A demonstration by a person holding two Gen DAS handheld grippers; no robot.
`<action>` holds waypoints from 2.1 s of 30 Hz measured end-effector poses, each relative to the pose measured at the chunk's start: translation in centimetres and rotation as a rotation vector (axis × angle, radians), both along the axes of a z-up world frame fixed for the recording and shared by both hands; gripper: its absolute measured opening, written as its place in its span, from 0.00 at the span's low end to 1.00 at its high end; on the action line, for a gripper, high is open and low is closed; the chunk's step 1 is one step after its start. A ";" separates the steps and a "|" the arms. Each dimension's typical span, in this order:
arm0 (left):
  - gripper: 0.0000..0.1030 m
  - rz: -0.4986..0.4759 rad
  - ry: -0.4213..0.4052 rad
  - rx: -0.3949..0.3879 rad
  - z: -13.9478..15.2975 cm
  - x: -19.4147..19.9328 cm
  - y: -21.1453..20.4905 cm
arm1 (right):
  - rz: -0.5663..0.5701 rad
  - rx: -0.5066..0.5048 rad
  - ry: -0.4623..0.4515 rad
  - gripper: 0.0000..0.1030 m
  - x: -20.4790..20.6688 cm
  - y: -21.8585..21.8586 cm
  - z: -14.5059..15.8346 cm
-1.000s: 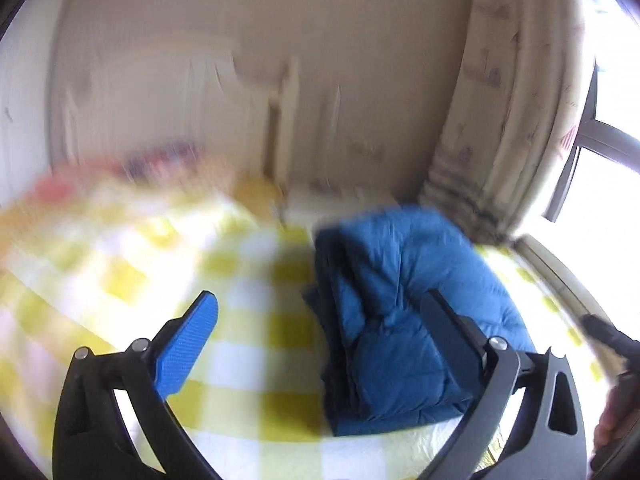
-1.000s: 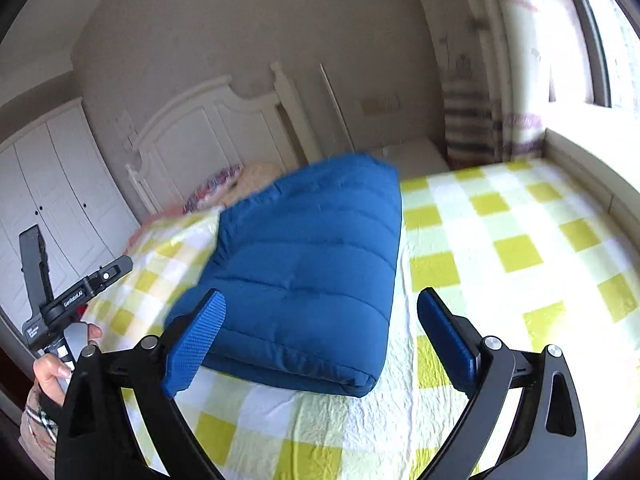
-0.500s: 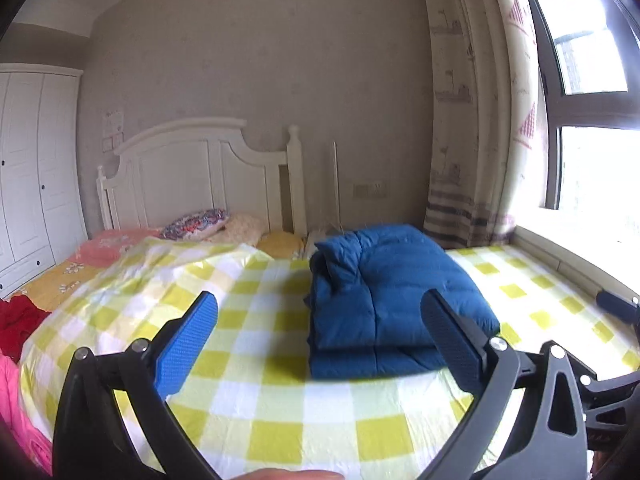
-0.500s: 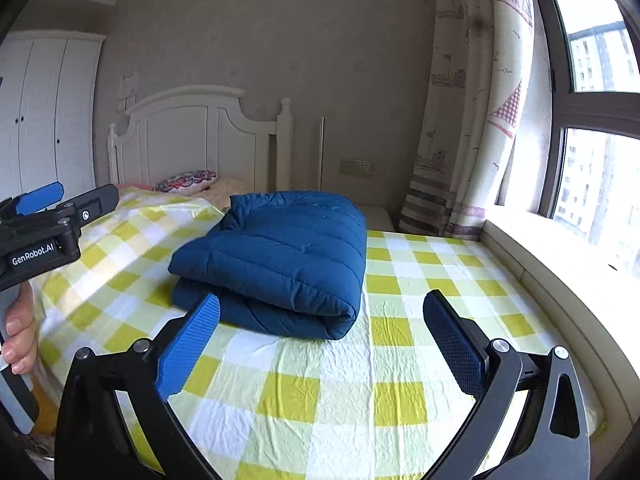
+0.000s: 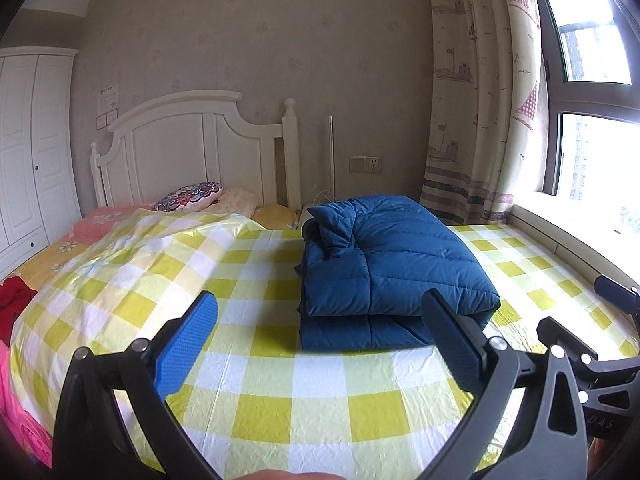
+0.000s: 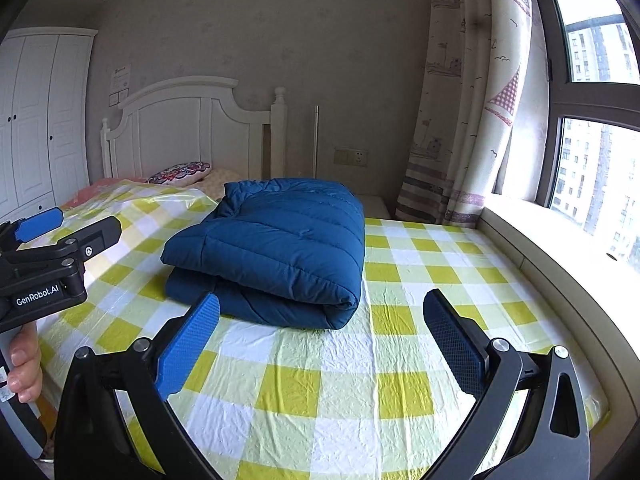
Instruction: Fold large clothes
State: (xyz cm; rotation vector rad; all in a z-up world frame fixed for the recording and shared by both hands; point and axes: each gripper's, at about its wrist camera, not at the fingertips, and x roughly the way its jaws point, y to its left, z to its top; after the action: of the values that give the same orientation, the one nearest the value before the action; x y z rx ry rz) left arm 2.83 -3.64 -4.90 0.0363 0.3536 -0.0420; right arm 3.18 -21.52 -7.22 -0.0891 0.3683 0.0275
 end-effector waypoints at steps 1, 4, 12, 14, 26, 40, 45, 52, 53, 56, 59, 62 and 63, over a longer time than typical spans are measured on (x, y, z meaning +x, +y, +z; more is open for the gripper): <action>0.98 -0.001 0.003 -0.001 -0.1 0.0 0.0 | 0.000 0.003 0.002 0.95 0.0 -0.1 0.0; 0.98 0.000 0.005 0.002 -0.1 0.1 -0.1 | -0.002 0.011 0.010 0.95 0.1 -0.3 -0.1; 0.98 -0.001 0.010 0.005 -0.4 0.2 -0.1 | 0.000 0.012 0.015 0.95 0.1 -0.2 -0.3; 0.98 0.000 0.012 0.006 -0.5 0.2 -0.1 | 0.002 0.011 0.017 0.95 0.1 -0.2 -0.3; 0.98 0.007 0.016 0.012 -0.9 0.1 -0.1 | 0.007 0.008 0.022 0.95 0.1 0.3 -0.5; 0.98 0.006 0.023 0.014 -1.0 0.1 0.0 | 0.012 0.016 0.030 0.95 0.2 0.3 -0.7; 0.98 0.007 0.022 0.013 -1.0 0.0 0.0 | 0.014 0.018 0.031 0.95 0.2 0.3 -0.7; 0.98 0.008 0.021 0.014 -1.0 0.0 0.1 | 0.017 0.020 0.032 0.95 0.1 0.4 -0.8; 0.98 0.008 0.020 0.015 -1.0 0.0 0.1 | 0.017 0.019 0.032 0.95 0.1 0.4 -0.8; 0.98 0.010 0.018 0.017 -1.1 0.0 0.1 | 0.015 0.020 0.032 0.95 0.1 0.4 -0.8; 0.98 0.012 0.013 0.019 -1.1 -0.1 0.1 | 0.016 0.019 0.032 0.95 0.1 0.5 -0.8; 0.98 0.011 0.006 0.024 -0.8 -0.2 -0.1 | 0.018 0.017 0.030 0.95 0.0 0.6 -0.8; 0.98 0.007 0.004 0.028 -0.8 -0.2 -0.2 | 0.019 0.014 0.029 0.95 0.0 0.6 -0.7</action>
State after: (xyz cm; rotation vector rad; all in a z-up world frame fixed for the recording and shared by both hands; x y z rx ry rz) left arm 2.58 -3.86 -5.74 0.0624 0.3580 -0.0300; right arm 3.16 -20.94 -7.94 -0.0783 0.3959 0.0503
